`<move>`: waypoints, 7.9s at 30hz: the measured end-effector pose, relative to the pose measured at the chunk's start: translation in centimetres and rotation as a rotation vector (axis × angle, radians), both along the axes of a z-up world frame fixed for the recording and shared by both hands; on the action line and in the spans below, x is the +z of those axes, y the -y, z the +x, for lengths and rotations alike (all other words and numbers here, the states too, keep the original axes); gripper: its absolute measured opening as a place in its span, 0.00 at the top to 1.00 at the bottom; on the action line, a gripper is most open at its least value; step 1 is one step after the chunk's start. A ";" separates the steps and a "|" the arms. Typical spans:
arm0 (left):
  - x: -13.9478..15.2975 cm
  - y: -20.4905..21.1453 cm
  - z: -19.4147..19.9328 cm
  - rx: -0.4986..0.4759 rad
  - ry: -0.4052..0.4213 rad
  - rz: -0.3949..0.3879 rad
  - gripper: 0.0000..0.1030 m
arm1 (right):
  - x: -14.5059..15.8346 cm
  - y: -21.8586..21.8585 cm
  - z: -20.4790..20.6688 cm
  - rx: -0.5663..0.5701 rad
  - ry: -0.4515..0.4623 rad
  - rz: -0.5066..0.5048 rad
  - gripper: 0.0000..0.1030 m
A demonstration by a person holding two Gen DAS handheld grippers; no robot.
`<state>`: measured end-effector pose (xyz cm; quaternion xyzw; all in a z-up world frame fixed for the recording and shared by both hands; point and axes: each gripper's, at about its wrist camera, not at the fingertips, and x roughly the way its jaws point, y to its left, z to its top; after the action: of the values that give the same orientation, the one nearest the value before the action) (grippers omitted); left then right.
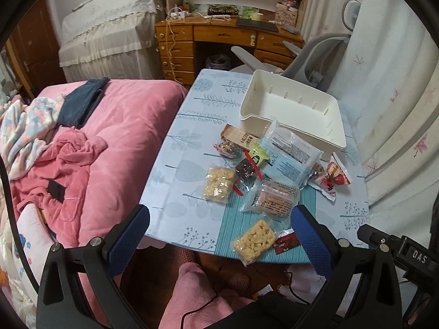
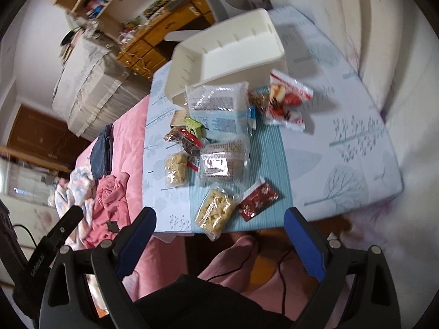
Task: Organize snacks
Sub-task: 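Move both tools toward the pile of snack packets, then grasp the clear bag of rice crisps with the left tool while the right tool grasps the pasta-snack bag, then carry both bags into the white tray while both tools open to release, then withdraw both open tools from the tray back to the snack pile, then grasp the red apple-print packet with the right tool while the left tool grasps the dark red packet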
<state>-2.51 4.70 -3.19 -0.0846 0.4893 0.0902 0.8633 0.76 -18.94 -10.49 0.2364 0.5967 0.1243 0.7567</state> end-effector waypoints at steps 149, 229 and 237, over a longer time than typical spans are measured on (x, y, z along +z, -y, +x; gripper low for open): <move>-5.3 2.1 28.3 -0.305 0.002 -0.184 0.24 | -1.2 1.5 21.2 -0.275 0.193 -0.218 0.22; -28.0 12.5 9.8 0.325 -0.756 -0.505 0.17 | -9.2 3.2 12.4 0.557 0.365 -0.493 0.16; -29.4 12.5 9.4 0.393 -0.765 -0.488 0.24 | -11.6 2.8 13.9 0.596 0.349 -0.492 0.16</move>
<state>6.91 -7.83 -32.63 -0.3357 0.7526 0.1589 0.5437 14.70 -21.74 -22.06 -0.1589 0.5139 0.2296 0.8111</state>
